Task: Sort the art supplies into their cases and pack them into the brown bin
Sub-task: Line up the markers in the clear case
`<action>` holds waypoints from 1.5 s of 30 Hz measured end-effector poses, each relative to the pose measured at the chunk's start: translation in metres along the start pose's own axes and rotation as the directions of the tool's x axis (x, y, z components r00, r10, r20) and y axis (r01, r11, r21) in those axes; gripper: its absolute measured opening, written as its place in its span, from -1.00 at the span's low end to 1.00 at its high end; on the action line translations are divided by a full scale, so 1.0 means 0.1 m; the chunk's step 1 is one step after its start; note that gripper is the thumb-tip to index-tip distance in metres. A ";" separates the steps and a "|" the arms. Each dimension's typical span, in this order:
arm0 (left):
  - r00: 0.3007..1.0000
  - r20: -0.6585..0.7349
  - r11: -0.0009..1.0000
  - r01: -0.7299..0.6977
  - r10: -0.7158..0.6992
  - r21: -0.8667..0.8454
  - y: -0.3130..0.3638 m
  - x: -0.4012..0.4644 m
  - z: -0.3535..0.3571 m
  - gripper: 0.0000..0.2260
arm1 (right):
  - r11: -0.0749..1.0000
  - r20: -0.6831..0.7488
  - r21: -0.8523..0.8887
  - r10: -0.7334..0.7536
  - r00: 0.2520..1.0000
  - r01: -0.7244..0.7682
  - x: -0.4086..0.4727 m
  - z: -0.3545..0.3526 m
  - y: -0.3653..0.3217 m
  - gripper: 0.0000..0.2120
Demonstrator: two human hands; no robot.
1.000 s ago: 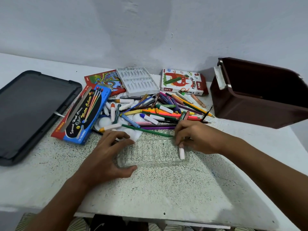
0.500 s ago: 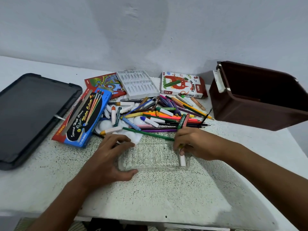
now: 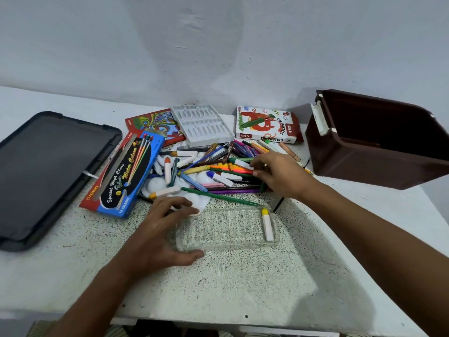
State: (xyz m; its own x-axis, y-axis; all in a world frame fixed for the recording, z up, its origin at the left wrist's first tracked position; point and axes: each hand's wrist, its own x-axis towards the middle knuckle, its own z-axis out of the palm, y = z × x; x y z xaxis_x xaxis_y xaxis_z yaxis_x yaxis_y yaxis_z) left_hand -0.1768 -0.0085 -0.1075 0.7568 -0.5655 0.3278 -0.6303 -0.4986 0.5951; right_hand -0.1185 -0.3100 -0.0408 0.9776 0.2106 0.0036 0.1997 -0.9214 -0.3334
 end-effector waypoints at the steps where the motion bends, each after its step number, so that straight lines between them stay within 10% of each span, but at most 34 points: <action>1: 1.000 -0.002 1.000 0.004 -0.004 -0.005 0.00 0.00 0.00 -0.36 | 1.000 -0.015 -0.004 0.010 1.000 -0.010 0.06 0.02 -0.03 -0.77; 21: 1.000 -0.029 1.000 -0.005 0.005 -0.017 -0.05 0.00 0.00 -0.39 | 0.991 -0.095 -0.089 0.091 0.991 -0.100 0.38 0.15 -0.27 -0.78; 34: 1.000 -0.009 1.000 0.019 -0.019 0.002 -0.03 0.01 -0.02 -0.38 | 0.797 0.040 0.593 0.116 0.992 -0.117 -0.30 -0.06 -0.29 -0.75; 45: 1.000 -0.001 1.000 0.017 -0.017 0.024 -0.03 0.01 0.00 -0.37 | 0.956 0.060 0.256 0.130 0.990 -0.141 -0.63 0.07 -0.27 -0.75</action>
State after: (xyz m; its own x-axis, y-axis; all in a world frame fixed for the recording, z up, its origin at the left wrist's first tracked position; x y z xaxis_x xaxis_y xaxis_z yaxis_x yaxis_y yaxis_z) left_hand -0.1741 -0.0073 -0.1086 0.7673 -0.5567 0.3184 -0.6216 -0.5235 0.5828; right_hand -0.1855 -0.2963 -0.0388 0.9895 0.1080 -0.0963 0.0357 -0.8273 -0.5606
